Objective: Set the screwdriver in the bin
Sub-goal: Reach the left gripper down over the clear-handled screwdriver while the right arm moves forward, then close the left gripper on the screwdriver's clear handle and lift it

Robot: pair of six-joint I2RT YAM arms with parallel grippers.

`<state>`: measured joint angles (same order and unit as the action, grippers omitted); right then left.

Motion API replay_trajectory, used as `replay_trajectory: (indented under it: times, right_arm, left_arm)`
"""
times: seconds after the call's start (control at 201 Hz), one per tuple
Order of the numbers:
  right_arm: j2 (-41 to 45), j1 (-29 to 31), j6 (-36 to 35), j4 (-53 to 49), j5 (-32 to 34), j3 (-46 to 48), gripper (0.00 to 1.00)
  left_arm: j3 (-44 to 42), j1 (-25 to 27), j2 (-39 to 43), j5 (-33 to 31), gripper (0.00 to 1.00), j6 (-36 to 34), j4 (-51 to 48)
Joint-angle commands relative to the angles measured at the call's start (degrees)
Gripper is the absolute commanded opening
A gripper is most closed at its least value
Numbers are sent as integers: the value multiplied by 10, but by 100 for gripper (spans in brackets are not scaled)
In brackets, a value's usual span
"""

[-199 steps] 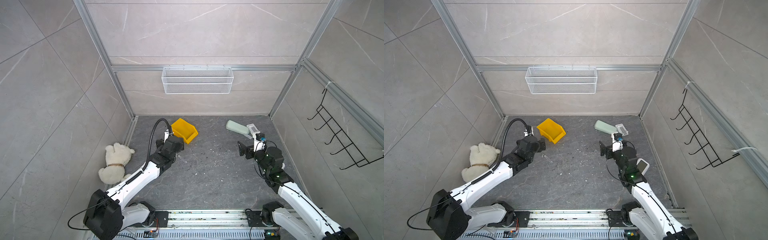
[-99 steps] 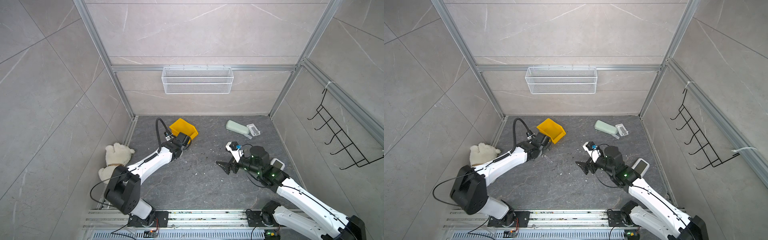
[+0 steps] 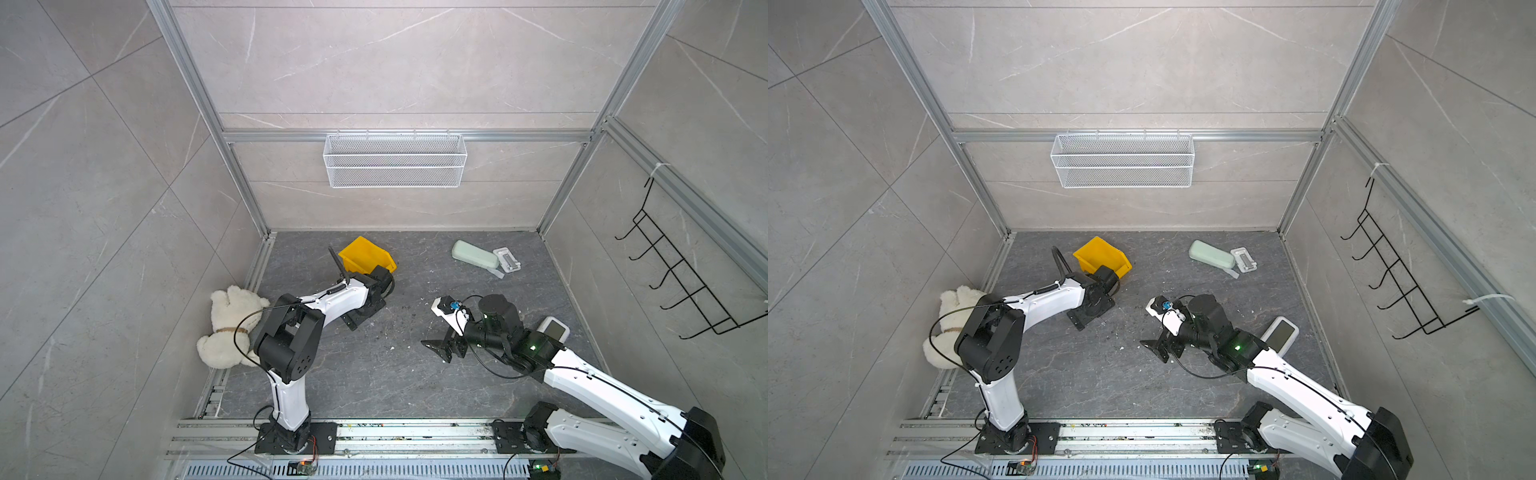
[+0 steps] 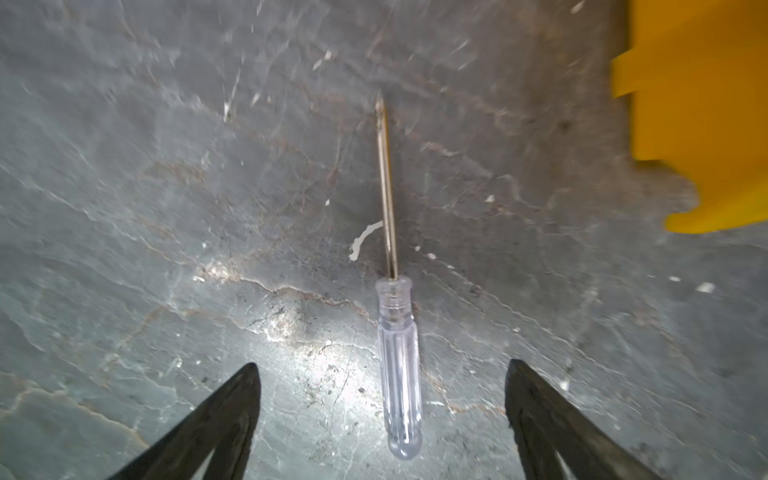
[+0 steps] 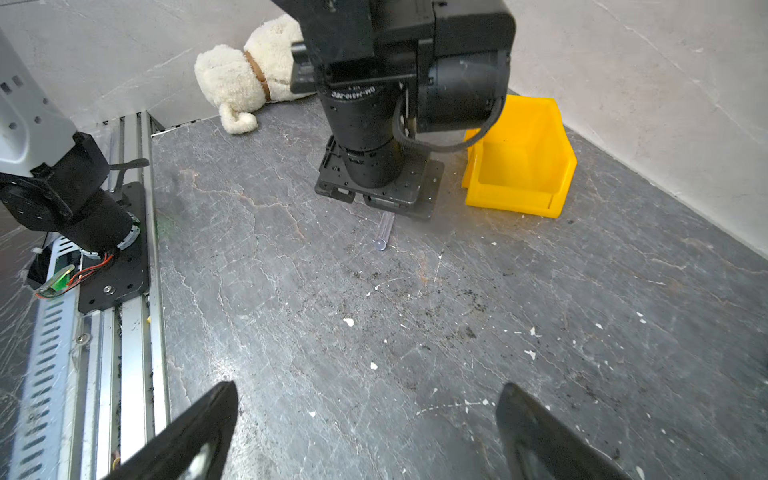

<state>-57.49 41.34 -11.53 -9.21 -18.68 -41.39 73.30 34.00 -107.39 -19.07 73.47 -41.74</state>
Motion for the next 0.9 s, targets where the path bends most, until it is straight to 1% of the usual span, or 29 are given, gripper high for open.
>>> replay_trajectory:
  times: [0.0, 0.124, 0.204, 0.269, 0.393, 0.453, 0.607, 0.746, 0.896]
  right_arm:
    - [3, 5, -10, -16, 2, -23, 99]
    - [5, 4, -11, -20, 4, -24, 99]
    - [5, 5, -11, -24, 5, -25, 99]
    - [6, 6, -11, -24, 5, -25, 99]
    - [6, 6, -12, -26, 7, -26, 99]
    - [7, 6, -12, -27, 9, -26, 99]
    - [10, 8, -13, -29, 10, -28, 99]
    - [15, 8, -12, -32, 11, -29, 99]
    - [22, 9, -10, -35, 12, -29, 99]
  left_arm:
    - [28, -1, -22, 19, 88, 28, -29]
    - [47, -1, -45, 27, 79, 32, -43]
    - [48, -1, -52, 31, 68, 38, -45]
    - [47, -1, -54, 34, 56, 41, -46]
    - [44, -1, -54, 33, 38, 43, -47]
    - [44, -1, -53, 33, 31, 45, -46]
    - [39, -1, -50, 34, 19, 51, -44]
    - [32, -1, -47, 33, 0, 59, -37]
    - [31, -1, -31, 31, 0, 60, -36]
